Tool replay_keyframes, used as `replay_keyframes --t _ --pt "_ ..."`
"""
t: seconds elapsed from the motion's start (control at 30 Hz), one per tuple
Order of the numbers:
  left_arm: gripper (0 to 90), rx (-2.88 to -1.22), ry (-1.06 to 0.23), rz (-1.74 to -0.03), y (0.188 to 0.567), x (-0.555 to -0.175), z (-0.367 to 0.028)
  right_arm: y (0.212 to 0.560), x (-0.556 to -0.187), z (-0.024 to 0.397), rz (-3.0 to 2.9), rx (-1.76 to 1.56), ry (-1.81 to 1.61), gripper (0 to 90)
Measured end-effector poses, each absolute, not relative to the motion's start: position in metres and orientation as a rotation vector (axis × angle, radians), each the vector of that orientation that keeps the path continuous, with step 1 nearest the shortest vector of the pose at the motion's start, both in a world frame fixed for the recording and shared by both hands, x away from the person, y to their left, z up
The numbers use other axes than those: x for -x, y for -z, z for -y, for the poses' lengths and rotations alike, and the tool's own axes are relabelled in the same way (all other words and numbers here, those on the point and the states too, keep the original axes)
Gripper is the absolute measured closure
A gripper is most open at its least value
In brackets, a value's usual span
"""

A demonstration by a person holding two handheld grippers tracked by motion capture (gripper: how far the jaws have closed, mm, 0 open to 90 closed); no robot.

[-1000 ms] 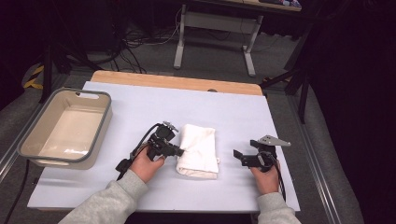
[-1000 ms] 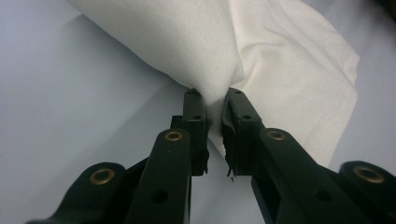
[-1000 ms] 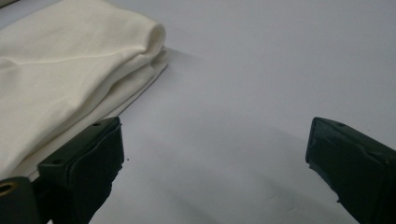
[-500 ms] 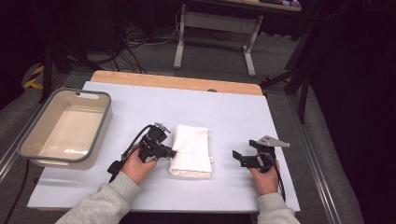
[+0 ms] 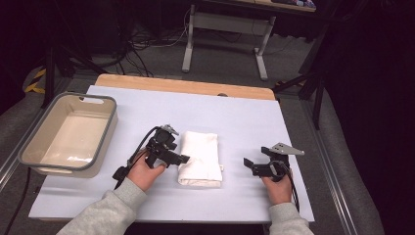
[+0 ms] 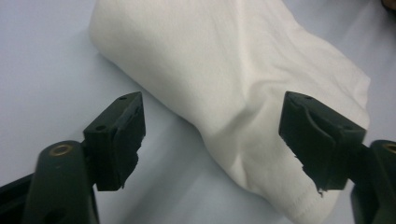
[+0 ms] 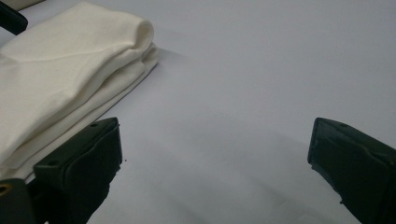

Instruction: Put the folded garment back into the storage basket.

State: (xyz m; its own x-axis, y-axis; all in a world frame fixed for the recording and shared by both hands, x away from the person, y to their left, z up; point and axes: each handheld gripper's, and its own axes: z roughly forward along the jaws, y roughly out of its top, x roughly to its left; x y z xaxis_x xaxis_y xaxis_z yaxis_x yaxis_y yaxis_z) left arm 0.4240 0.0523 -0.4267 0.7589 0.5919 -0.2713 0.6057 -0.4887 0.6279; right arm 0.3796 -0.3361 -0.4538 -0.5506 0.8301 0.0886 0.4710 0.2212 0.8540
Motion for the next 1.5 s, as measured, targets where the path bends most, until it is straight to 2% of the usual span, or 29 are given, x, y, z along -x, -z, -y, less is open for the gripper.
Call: replay_keyframes --t 0.1,0.33,0.83,1.33,1.5 --pt "18.0 -2.206 -0.015 -0.895 0.426 -0.428 -0.047 0.454 -0.380 0.336 -2.113 -1.203 -1.266 3.6" --pt "12.2 -2.212 -0.005 -0.917 0.431 -0.442 -0.032 0.454 -0.379 0.336 -2.115 -1.198 -1.270 3.6" --pt "12.8 -2.198 -0.018 -0.979 0.450 -0.463 -0.023 0.454 -0.380 0.336 -2.125 -1.196 -1.270 3.7" --pt "8.0 -2.279 -0.168 -0.977 0.456 -0.456 -0.007 0.455 -0.380 0.336 -2.130 -1.193 -1.277 3.7" --pt "7.1 -2.287 -0.182 -0.972 0.457 -0.456 -0.005 0.455 -0.380 0.336 -2.129 -1.196 -1.276 3.7"
